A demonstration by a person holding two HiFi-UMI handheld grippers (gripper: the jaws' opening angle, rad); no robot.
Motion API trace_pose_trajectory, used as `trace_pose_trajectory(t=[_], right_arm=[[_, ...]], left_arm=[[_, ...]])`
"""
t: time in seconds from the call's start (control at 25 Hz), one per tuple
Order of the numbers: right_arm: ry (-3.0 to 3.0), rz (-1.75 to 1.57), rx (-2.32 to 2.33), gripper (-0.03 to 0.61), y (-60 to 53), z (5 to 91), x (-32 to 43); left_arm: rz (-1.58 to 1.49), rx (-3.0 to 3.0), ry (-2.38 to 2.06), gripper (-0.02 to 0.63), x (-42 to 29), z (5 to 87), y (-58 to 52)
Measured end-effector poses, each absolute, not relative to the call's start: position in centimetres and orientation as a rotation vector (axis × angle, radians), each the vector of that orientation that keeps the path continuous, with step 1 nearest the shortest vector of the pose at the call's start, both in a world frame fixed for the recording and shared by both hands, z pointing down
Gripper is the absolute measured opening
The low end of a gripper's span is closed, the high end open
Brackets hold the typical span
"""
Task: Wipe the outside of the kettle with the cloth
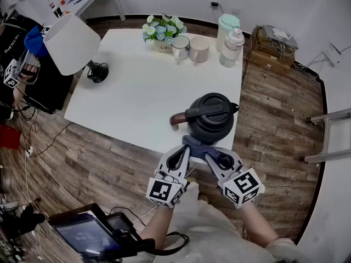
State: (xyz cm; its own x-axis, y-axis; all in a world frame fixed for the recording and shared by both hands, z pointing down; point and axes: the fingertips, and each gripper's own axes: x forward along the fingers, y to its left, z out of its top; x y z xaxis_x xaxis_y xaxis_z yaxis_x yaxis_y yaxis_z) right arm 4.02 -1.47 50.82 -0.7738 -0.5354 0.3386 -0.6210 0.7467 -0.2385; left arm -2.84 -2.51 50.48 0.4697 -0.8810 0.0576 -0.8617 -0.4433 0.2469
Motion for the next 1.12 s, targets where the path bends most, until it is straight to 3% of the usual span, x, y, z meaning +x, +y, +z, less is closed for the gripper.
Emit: trace_pose_trajectory(t=[0.2,0.6,1.12], right_arm=[[-2.725,0.483,0.873,0.063,-0.6,49.8,4.9],[-3.108,0.135,0.834,0.063,-0.2,35.0,9.6],[-2.959,0.395,1.030,0.063,-3.6,45.8,12.7]], left_arm=[[-0.130,2.511,-1.557,0.006,-4.0,47.9,-3.7],[-0.257,2.657,-1.531,0.006,-1.5,38.3,-2.4],[-0.186,2.650,-1.377,0.006,5.5,45.2,-1.8]])
